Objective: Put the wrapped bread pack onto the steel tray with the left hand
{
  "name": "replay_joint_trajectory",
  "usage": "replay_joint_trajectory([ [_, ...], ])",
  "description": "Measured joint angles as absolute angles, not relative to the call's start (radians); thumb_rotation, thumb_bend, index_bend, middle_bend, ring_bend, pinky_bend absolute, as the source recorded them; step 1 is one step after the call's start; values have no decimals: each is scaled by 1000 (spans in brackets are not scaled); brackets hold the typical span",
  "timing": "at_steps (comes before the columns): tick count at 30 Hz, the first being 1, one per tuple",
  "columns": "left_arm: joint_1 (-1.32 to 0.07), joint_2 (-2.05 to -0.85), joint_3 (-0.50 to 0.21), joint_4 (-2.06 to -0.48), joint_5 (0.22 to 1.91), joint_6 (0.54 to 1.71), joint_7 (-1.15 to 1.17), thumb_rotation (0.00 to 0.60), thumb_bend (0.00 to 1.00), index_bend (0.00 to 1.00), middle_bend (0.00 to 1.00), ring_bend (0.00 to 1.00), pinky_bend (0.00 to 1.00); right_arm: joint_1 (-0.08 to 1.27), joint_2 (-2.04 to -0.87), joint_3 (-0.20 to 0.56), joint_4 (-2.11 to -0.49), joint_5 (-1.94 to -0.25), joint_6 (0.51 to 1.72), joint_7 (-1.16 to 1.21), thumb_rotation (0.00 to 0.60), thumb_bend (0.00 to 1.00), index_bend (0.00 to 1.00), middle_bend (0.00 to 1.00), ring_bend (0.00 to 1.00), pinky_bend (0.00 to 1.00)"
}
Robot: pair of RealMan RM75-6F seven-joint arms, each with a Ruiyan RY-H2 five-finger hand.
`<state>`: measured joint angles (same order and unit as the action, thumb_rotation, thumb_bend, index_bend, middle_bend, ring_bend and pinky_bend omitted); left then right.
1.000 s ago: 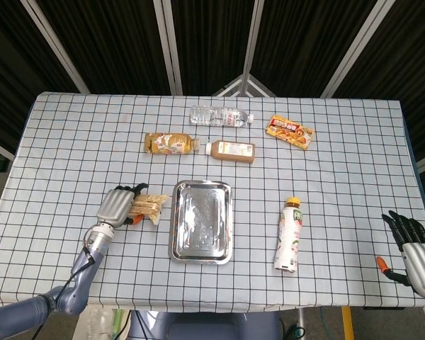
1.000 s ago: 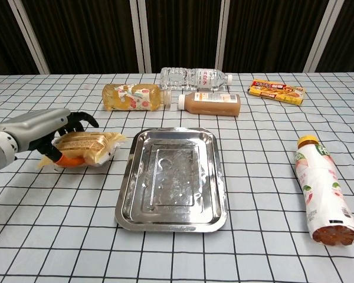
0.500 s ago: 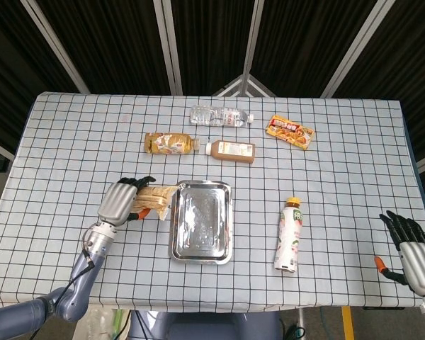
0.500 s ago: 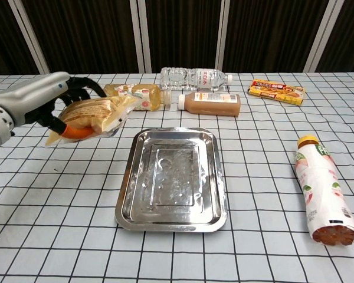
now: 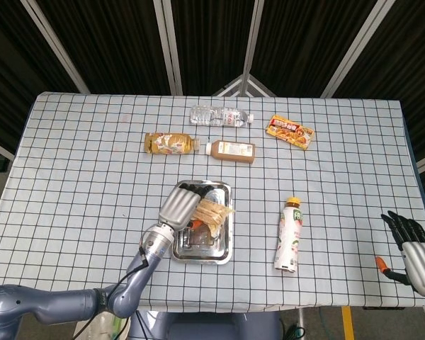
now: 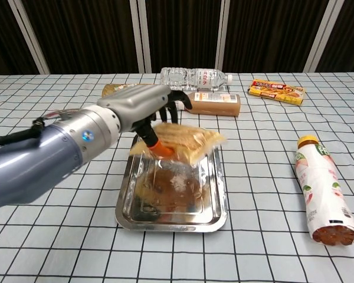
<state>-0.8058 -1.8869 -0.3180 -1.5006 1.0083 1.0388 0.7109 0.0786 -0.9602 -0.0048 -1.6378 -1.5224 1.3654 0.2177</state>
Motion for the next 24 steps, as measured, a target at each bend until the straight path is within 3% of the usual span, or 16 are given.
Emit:
replay_joint_trajectory([
  [2, -818, -1898, -316, -1507, 975, 1044, 743, 600, 115, 2, 121, 115, 200, 74, -957, -6, -1636, -1526, 1375, 227, 600, 407, 0, 0, 0, 0],
  [4, -822, -1896, -310, -1527, 939, 1046, 766, 600, 89, 0, 65, 70, 185, 69, -952, -8, -1634, -1534, 1388, 233, 600, 407, 0, 0, 0, 0],
  [10, -808, -1818, -285, -1666, 884, 1056, 795, 600, 86, 0, 42, 64, 183, 58, -948, -18, -1634, -1555, 1407, 229, 600, 406, 0, 0, 0, 0],
  [14, -750, -1699, -227, -1824, 953, 1115, 781, 600, 86, 0, 13, 13, 134, 52, -953, -22, -1638, -1562, 1417, 206, 600, 407, 0, 0, 0, 0],
  [17, -664, -1564, -129, -1953, 1071, 1190, 744, 600, 86, 0, 0, 0, 86, 44, -956, -24, -1644, -1570, 1435, 186, 600, 407, 0, 0, 0, 0],
  [19, -585, -1464, -27, -2003, 1177, 1253, 698, 600, 86, 0, 0, 0, 64, 35, -958, -27, -1651, -1577, 1453, 171, 600, 408, 0, 0, 0, 0],
  [24, -331, -1293, 240, -1934, 1424, 1479, 471, 600, 86, 0, 0, 0, 41, -5, -960, -45, -1673, -1633, 1537, 122, 600, 407, 0, 0, 0, 0],
])
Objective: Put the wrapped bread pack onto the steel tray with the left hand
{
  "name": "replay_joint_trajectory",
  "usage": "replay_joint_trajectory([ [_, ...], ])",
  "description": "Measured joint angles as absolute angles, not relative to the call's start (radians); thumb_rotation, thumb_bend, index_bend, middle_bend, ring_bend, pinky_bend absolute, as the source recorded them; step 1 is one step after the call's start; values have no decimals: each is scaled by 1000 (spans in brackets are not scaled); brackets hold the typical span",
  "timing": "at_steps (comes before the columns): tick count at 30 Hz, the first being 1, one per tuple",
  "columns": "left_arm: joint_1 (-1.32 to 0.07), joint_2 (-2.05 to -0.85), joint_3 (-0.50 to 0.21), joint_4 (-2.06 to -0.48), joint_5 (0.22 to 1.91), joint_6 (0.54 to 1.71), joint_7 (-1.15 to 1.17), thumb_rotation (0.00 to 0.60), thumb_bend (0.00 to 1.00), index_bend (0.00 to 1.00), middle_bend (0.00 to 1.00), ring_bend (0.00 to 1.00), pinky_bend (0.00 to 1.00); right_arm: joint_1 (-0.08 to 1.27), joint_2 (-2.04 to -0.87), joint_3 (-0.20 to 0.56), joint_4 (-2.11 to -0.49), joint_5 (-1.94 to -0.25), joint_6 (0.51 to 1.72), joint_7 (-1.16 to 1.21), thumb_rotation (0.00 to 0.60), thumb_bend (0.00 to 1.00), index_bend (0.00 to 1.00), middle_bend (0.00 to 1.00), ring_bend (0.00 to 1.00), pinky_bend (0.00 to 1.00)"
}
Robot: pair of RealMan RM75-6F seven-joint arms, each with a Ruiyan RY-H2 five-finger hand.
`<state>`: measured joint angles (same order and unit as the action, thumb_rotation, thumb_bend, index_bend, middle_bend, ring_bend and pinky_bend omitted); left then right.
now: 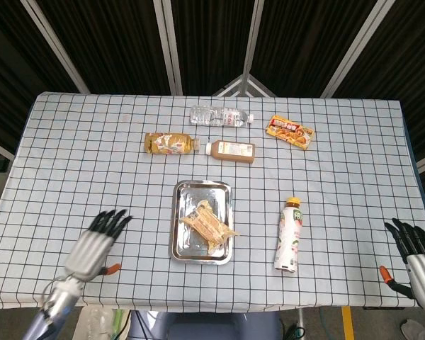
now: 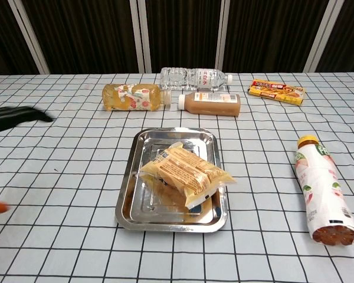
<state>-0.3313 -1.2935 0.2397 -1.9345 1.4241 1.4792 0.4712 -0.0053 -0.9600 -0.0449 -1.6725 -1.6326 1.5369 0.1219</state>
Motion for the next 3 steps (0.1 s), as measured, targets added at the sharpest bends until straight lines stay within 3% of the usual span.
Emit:
replay_joint_trajectory([
  [3, -228, -1247, 298, -1805, 1475, 1596, 293, 600, 86, 0, 0, 0, 41, -38, -964, -64, -1684, -1680, 1587, 80, 600, 407, 0, 0, 0, 0],
])
